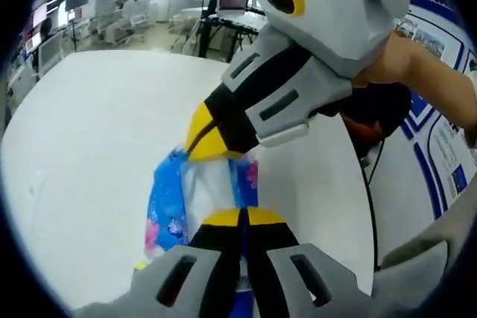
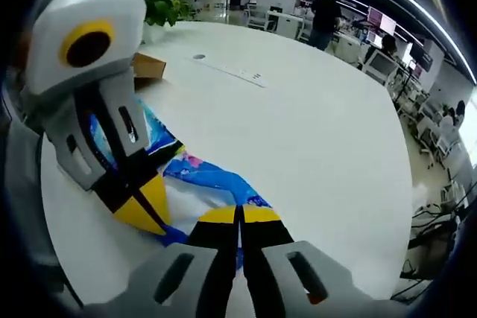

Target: Operate the shoe box by opening the lid, removing the specified soft item, and placing it in the target area until the item is outside and the box remains undamaged.

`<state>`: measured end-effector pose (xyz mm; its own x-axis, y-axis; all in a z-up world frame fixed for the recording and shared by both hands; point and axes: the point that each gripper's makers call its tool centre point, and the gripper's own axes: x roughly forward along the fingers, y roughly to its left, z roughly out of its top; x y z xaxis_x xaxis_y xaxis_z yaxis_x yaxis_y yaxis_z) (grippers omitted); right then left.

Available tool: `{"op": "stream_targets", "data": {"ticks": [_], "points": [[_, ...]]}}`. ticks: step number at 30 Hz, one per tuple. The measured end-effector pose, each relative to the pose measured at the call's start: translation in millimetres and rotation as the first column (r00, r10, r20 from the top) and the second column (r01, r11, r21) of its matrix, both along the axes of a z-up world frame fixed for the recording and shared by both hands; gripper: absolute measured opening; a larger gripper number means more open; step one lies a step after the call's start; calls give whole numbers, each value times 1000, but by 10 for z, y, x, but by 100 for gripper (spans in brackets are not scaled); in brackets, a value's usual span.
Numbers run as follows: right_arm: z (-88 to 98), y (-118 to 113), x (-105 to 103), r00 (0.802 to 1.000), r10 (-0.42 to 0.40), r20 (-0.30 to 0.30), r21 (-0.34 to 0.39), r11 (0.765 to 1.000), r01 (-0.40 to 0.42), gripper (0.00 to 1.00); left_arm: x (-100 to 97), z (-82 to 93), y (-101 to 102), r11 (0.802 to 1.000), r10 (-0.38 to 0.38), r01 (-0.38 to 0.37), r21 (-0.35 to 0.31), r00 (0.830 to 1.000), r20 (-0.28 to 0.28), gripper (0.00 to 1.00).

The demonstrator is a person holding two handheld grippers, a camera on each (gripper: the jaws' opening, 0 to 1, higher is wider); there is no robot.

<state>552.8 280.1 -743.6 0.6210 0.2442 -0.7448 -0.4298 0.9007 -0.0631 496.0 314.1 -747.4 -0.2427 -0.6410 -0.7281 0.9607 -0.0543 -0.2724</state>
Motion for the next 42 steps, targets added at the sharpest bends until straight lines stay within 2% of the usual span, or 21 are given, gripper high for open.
{"op": "stream_targets", "data": {"ticks": [11, 17, 23, 28, 37, 42], "points": [[-9, 2, -49, 1000, -5, -7, -3, 1000, 5, 0, -46, 3, 23, 1000, -19, 19, 1, 1000, 14, 0], [-5, 11, -80, 1000, -3, -14, -10, 1000, 3, 0, -30, 27, 30, 999, -31, 32, -20, 998, 53, 0], [34, 18, -103, 1000, 9, -7, -28, 1000, -9, 8, 3, 127, 31, 998, -28, 33, -44, 995, 94, 9], [117, 58, -132, 1000, 26, 1, -39, 999, -26, 10, 60, 236, 57, 998, -11, 18, -60, 993, 121, 12], [299, 146, -187, 999, 40, 19, -55, 998, -39, 17, 104, 446, 226, 997, 23, -11, -82, 989, 146, 17], [403, 223, -248, 999, 51, 20, -63, 997, -49, 21, 140, 518, 375, 997, 47, -36, -72, 986, 160, 23]]}}
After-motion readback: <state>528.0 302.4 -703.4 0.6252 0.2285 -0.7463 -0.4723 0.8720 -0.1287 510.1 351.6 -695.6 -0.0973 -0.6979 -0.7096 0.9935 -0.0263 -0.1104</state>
